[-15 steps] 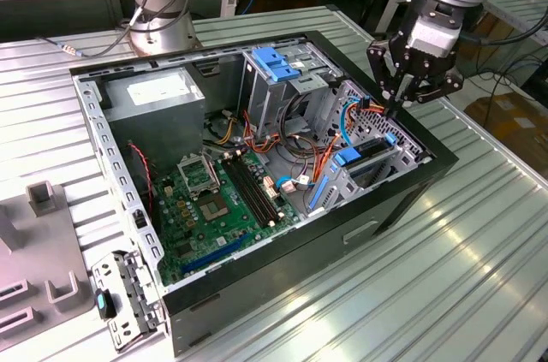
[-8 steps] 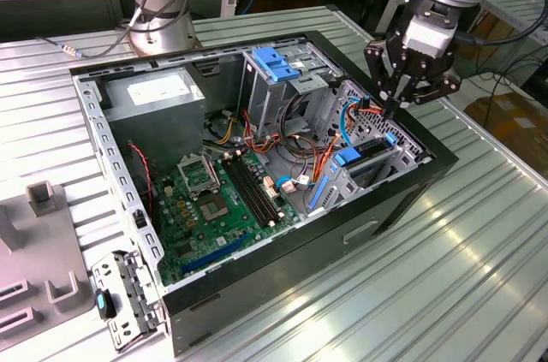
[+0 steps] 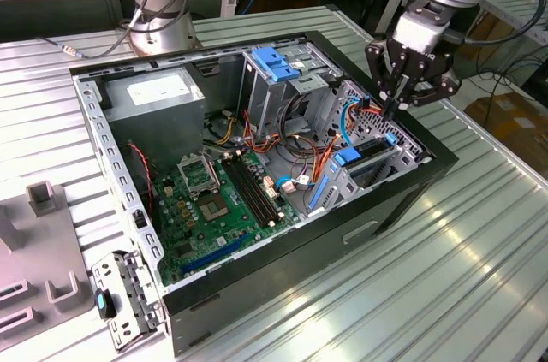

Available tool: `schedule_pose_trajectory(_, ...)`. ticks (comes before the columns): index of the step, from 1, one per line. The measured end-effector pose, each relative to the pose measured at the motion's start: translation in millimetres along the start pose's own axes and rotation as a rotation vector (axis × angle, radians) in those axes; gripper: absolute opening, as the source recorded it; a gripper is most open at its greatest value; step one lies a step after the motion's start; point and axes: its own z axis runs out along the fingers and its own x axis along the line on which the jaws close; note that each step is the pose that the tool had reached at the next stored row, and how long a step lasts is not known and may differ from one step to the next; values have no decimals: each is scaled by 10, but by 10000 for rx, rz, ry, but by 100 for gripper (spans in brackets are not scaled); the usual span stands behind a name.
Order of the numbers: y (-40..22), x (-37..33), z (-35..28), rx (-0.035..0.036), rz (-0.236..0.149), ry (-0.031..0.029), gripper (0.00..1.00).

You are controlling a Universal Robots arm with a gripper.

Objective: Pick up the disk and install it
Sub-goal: 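Insert the first disk wire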

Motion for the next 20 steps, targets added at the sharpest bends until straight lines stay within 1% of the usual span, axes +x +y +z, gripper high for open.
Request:
schedule_pose_trajectory(1, 0, 0, 0, -11, 171, 11, 17)
schedule_pose_trajectory(2, 4, -1, 0, -15, 224, 13, 17)
schedule_pose_trajectory(4, 47, -17, -2, -16, 238, 13, 17)
schedule_pose_trajectory(5, 51, -18, -2, -17, 260, 13, 17)
schedule_pose_trajectory(6, 51, -18, 0, -27, 416, 21, 17)
schedule_pose_trajectory(8, 52, -19, 3, -57, 850, 45, 17)
schedule_pose_trajectory(10, 52, -19, 8, -90, 1358, 73, 17)
schedule_pose_trajectory(14, 53, -20, 24, -139, 2093, 111, 17)
schedule_pose_trajectory(17, 53, -21, 33, -161, 2445, 131, 17)
schedule_pose_trajectory(18, 57, -22, 35, -165, 2505, 133, 17)
schedule_pose_trajectory(19, 88, -33, 34, -167, 2525, 133, 17)
schedule_pose_trajectory(20, 102, -38, 34, -168, 2533, 135, 17)
